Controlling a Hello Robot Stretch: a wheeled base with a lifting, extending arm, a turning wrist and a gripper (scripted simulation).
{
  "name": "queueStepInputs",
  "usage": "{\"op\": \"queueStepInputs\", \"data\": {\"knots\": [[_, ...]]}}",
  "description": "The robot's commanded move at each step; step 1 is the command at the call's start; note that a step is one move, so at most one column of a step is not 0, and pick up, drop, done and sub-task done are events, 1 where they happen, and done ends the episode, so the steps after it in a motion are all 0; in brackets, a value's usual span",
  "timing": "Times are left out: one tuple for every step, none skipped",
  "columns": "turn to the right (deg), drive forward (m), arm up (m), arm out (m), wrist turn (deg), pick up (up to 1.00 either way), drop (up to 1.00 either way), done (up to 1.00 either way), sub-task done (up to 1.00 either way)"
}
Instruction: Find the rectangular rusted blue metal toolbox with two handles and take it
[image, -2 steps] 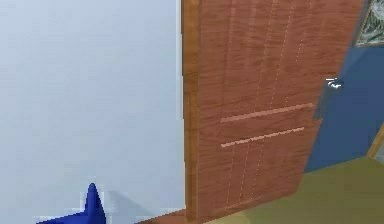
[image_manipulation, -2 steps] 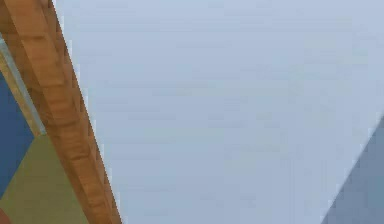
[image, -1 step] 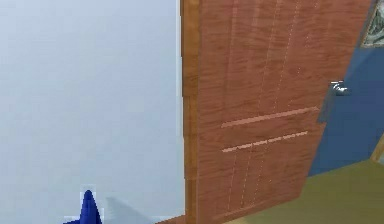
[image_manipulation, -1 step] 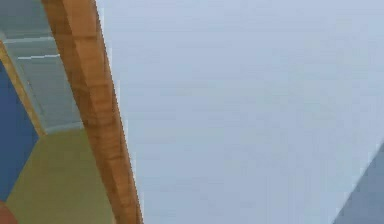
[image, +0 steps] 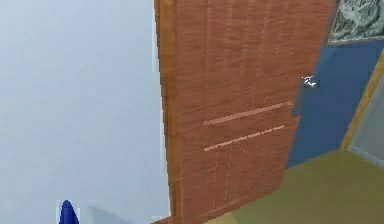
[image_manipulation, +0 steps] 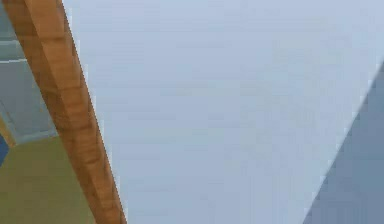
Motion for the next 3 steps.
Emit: {"op": "queueStepInputs", "data": {"knots": [[0.0, 0.35, 0.0, 0.0, 0.0, 0.0, 0.0, 0.0, 0.0], [45.0, 0.0, 0.0, 0.0, 0.0, 0.0, 0.0, 0.0, 0.0], [21.0, 0.0, 0.0, 0.0, 0.0, 0.0, 0.0, 0.0, 0.0]]}}
